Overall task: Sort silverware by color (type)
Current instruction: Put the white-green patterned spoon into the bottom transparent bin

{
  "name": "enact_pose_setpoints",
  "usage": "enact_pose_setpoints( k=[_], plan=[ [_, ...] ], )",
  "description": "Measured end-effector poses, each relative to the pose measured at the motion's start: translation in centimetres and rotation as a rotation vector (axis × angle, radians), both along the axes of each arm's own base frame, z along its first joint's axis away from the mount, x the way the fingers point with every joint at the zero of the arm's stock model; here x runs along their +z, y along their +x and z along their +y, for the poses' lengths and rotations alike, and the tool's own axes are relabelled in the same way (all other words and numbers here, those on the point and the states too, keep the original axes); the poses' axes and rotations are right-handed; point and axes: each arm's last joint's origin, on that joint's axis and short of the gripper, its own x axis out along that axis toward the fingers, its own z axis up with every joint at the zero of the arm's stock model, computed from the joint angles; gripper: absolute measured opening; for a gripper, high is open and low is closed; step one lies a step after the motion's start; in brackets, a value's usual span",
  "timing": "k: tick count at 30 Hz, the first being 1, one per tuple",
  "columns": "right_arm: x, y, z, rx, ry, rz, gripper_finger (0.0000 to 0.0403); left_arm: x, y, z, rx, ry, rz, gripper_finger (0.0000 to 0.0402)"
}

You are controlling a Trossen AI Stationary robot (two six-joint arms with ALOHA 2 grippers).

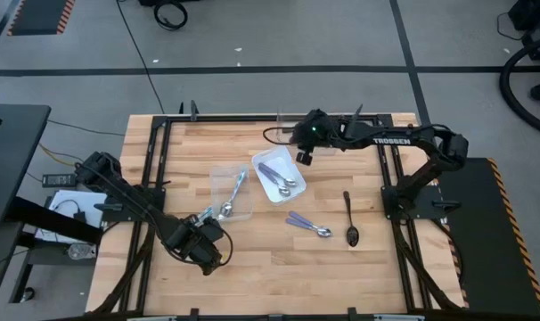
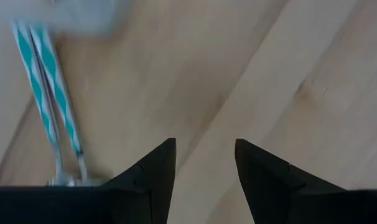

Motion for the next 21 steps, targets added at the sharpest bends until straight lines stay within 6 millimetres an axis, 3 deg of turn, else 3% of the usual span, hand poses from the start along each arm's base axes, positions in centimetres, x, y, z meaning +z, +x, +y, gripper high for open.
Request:
enact_pose_setpoints(
  k=[7,21],
  plan=[
    [0.2,1.2,3.2,0.127,0.13,-0.067,0.0129,-0.1,-0.9,0.3,0.069,-0.023,0.115,0.0172],
    [-0.6,2.0,10.5,0.379,0.169,-0.12,0.0128,-0.1,-1.8,1.0,0.201,0.05,0.188,0.0171]
  ],
)
